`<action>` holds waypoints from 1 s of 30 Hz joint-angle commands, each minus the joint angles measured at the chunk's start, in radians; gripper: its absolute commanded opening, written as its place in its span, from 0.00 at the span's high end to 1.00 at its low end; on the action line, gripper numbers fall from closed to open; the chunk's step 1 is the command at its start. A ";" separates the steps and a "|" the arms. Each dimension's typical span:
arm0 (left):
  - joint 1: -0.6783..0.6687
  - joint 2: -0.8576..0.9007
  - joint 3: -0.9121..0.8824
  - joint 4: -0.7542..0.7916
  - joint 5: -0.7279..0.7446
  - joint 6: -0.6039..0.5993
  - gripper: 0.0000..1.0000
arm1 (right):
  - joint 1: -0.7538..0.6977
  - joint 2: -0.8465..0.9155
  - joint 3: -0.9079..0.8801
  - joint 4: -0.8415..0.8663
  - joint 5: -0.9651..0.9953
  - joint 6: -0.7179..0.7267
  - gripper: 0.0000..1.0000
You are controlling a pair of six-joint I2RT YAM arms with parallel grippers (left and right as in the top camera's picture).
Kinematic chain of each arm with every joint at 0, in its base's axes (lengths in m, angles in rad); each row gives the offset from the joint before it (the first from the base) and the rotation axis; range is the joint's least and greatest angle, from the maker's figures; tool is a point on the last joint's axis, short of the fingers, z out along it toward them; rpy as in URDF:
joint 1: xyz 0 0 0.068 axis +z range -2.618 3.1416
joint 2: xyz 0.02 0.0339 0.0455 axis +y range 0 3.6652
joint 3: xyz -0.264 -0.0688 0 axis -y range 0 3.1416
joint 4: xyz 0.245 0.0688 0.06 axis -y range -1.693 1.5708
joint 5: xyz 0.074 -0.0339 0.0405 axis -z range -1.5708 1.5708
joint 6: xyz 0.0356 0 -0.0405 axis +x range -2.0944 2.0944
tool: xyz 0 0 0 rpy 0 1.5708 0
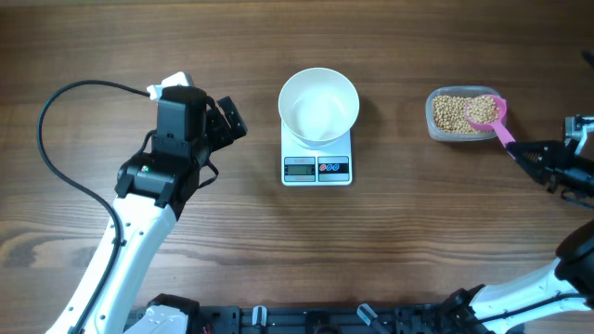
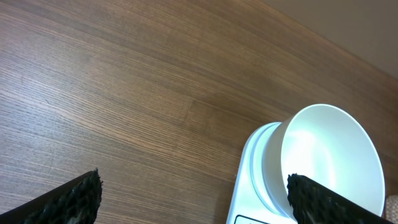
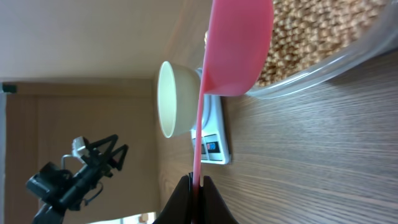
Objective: Scoop item into bowl and weigh 150g on scale
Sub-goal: 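Scoop soybeans with the pink scoop using the right gripper, then carry the filled scoop with the right gripper over the white bowl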
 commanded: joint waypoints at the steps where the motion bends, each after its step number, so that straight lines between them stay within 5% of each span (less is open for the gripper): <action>1: 0.008 0.002 0.001 0.000 0.008 0.000 0.00 | -0.001 0.013 -0.002 -0.037 -0.081 -0.111 0.96; 13: 0.008 0.002 0.001 0.000 0.008 0.000 0.00 | 0.075 0.013 -0.002 -0.090 -0.146 -0.159 0.96; 30: 0.008 0.002 0.001 0.000 0.008 0.001 0.00 | 0.440 0.013 0.007 -0.079 -0.302 -0.102 0.96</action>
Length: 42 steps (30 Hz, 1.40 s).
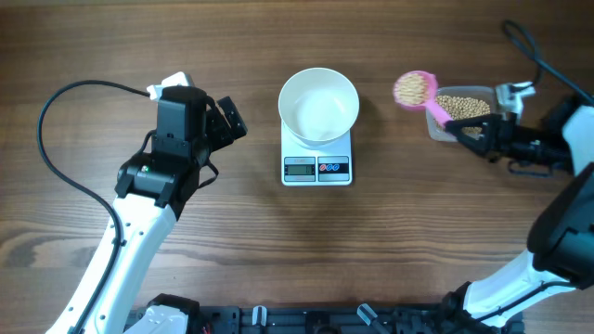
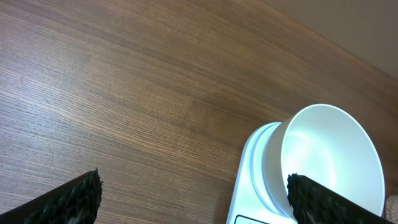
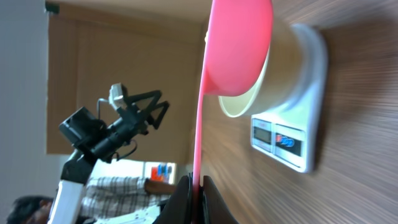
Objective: Scoop item into bowl and weigh 150g on scale
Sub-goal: 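Carry the filled scoop with the right gripper over the white bowl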
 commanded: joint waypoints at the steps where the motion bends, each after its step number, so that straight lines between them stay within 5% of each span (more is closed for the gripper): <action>1: 0.008 0.002 0.001 0.000 0.008 0.000 0.00 | 0.072 0.013 0.007 0.017 -0.114 0.018 0.95; 15: 0.008 0.002 0.001 0.000 0.008 0.001 0.00 | 0.261 0.013 0.089 0.068 -0.124 0.125 0.95; 20: 0.008 0.002 0.001 0.000 0.008 0.001 0.00 | 0.302 0.013 0.177 0.235 -0.034 0.420 0.95; 25: 0.008 0.002 0.001 0.000 0.008 0.000 0.00 | 0.375 -0.013 0.249 0.445 0.295 0.777 0.95; 42: 0.008 0.002 0.001 0.000 0.008 0.001 0.00 | 0.645 -0.081 0.356 0.510 0.748 0.688 0.95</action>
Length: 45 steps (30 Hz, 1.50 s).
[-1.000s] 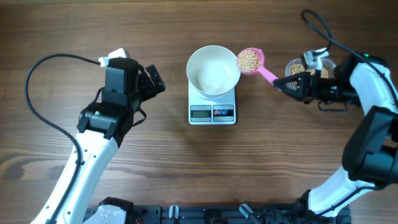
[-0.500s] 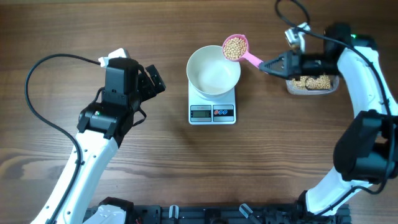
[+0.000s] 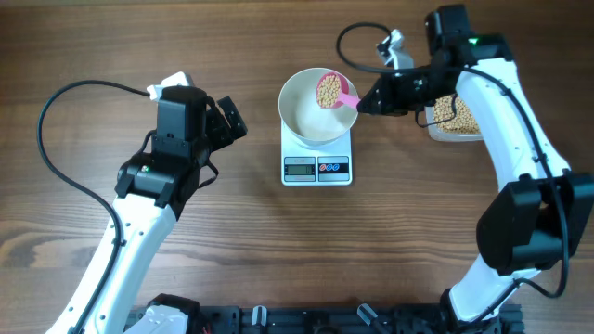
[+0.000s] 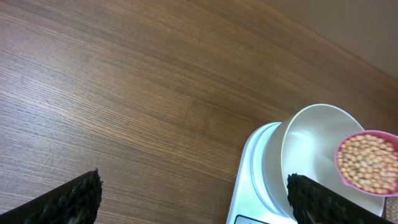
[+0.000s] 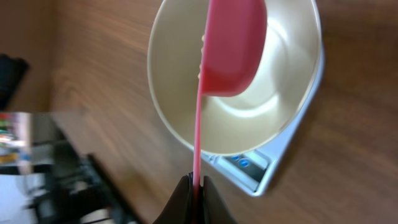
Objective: Scoop item into bowl and weigh 150g on scale
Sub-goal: 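Carry the filled scoop with the right gripper over the white bowl, then tip the scoop with the right gripper to pour soybeans into bowl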
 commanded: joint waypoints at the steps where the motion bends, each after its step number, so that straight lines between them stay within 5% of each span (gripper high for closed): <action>1: 0.008 0.002 0.001 0.000 0.008 0.001 0.00 | 0.052 -0.087 0.023 0.034 0.120 -0.051 0.96; 21: 0.008 0.002 0.001 0.000 0.001 0.001 0.00 | 0.142 -0.164 0.023 0.057 0.359 -0.133 0.95; 45: 0.008 0.002 0.001 0.000 0.001 0.001 0.00 | 0.366 -0.164 0.023 0.065 0.878 -0.182 0.96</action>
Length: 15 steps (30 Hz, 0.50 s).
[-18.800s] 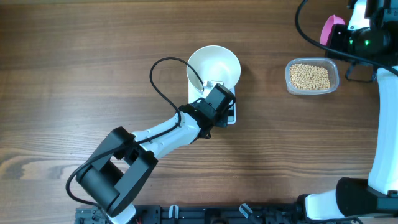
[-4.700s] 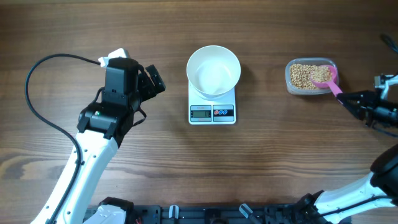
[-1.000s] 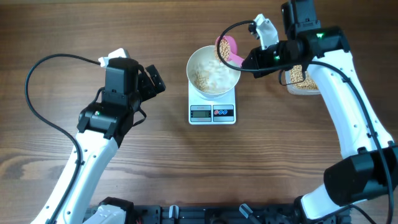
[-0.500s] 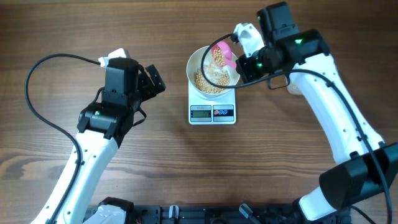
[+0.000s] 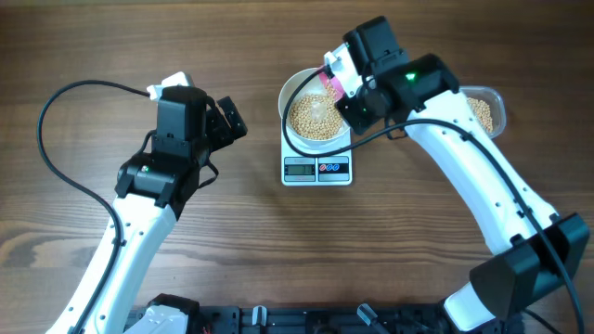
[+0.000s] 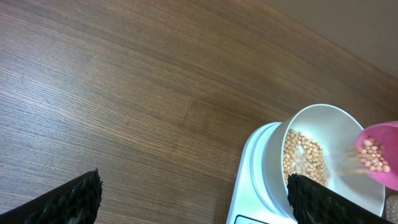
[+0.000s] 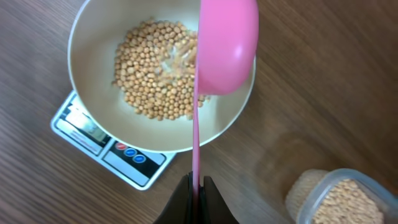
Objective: Scoop item into bowl and weigh 150g on scale
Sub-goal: 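Tip the scoop with the right gripper to pour soybeans into bowl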
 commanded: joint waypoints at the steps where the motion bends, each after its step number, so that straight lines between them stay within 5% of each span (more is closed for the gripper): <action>1: 0.008 0.002 0.001 0.000 0.001 0.001 0.00 | 0.030 -0.015 0.021 0.006 0.098 -0.020 0.96; 15: 0.008 0.002 0.001 0.000 0.001 0.000 0.00 | 0.063 -0.017 0.021 0.043 0.050 0.043 0.96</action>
